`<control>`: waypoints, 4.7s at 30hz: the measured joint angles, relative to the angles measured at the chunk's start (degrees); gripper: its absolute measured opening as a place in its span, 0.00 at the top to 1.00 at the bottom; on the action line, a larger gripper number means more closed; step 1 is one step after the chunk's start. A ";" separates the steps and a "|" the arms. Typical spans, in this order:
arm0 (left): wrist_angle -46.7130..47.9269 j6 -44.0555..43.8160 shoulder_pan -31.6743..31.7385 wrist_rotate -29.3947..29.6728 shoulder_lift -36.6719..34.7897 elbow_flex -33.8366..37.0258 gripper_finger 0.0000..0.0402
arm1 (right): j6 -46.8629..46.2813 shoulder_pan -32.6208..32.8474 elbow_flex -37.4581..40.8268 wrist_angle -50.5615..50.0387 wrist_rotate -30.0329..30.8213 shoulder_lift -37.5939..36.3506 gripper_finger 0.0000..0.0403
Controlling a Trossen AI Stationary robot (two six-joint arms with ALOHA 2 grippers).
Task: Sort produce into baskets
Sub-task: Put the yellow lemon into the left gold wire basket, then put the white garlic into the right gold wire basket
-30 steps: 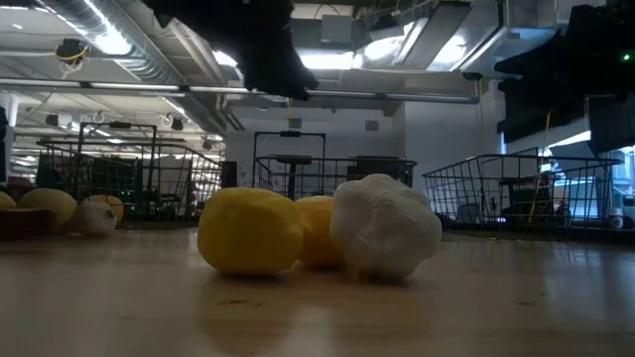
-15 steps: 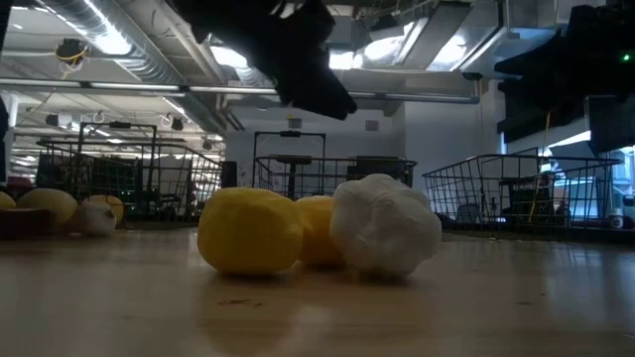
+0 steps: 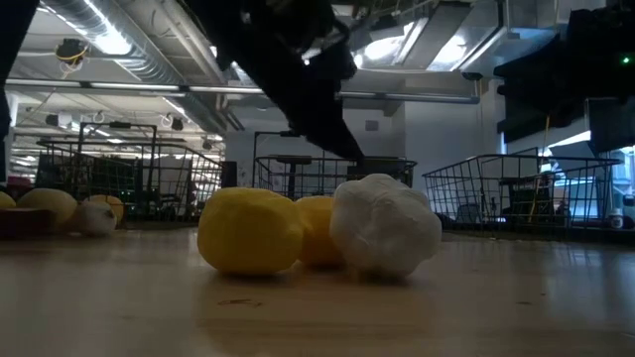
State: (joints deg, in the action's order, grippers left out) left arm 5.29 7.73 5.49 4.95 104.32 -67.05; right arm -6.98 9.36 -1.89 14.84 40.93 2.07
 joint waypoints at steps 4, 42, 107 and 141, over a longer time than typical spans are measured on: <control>-0.34 0.64 0.84 -1.52 2.51 0.00 0.37 | 0.00 0.01 0.00 -0.07 0.00 -0.01 0.46; 2.99 -2.53 3.09 -6.37 6.51 0.17 0.59 | -0.01 0.00 0.00 -1.58 0.00 -0.02 0.46; 56.02 -40.79 24.48 37.93 -35.09 8.64 0.59 | 0.00 0.00 0.00 -2.92 0.03 -0.02 0.46; 38.56 -34.76 33.91 30.97 -35.61 24.26 0.40 | 0.00 0.00 0.00 -2.94 0.63 -0.02 0.46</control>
State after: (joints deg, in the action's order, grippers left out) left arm 43.86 -27.02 39.40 35.92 68.71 -42.78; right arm -6.98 9.36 -1.89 11.90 41.56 2.04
